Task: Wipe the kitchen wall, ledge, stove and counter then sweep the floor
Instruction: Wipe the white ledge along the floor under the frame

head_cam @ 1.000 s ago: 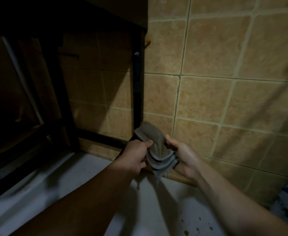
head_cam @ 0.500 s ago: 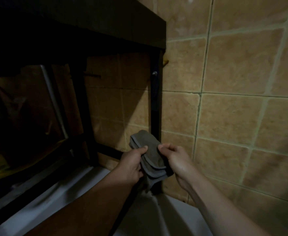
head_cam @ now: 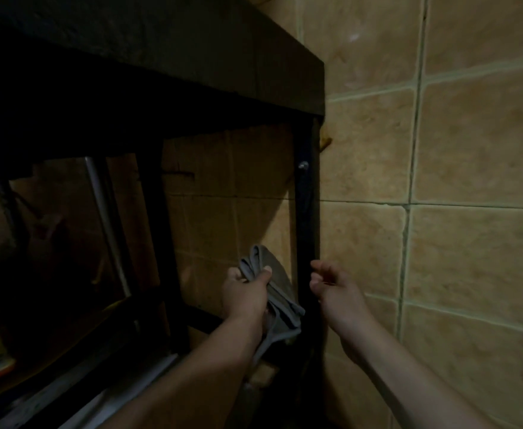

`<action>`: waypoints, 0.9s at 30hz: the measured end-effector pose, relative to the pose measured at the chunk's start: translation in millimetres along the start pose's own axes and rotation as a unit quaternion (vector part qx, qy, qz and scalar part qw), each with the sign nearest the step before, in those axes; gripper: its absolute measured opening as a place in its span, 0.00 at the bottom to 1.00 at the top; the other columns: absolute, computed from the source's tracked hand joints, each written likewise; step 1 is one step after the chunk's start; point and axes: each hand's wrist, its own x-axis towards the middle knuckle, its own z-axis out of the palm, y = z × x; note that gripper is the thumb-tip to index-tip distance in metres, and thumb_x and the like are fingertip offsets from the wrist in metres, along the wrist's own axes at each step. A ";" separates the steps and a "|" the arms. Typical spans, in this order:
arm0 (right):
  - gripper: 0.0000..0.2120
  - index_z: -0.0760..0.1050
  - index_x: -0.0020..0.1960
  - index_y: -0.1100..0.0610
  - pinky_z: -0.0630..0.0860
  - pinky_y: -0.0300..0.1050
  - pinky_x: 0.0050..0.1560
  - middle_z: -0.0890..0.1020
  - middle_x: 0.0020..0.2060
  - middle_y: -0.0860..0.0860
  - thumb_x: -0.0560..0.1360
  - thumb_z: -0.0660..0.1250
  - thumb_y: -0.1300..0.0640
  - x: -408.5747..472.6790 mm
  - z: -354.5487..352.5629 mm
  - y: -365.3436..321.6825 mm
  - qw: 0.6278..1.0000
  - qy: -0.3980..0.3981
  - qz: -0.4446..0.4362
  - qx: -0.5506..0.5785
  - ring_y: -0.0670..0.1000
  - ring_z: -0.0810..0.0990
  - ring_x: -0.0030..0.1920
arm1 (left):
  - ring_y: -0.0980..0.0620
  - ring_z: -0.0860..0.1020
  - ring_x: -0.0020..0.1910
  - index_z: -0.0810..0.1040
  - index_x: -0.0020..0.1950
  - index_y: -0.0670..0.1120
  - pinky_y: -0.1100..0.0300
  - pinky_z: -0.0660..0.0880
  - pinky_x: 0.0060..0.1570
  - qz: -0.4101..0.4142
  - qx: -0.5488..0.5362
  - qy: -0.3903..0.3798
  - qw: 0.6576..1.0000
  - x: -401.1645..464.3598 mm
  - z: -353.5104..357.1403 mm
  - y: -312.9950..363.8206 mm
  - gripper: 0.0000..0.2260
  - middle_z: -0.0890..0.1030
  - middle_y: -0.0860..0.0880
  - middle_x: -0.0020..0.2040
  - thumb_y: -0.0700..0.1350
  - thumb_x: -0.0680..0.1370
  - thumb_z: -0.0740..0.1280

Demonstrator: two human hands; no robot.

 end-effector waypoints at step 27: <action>0.13 0.72 0.58 0.54 0.69 0.36 0.40 0.74 0.45 0.49 0.79 0.58 0.68 16.1 -23.7 -19.0 0.998 0.025 -0.054 -0.005 0.44 0.72 0.43 | 0.52 0.78 0.48 0.78 0.52 0.46 0.61 0.75 0.48 0.280 0.302 -0.031 0.911 55.9 31.2 3.4 0.07 0.80 0.48 0.51 0.39 0.75 0.69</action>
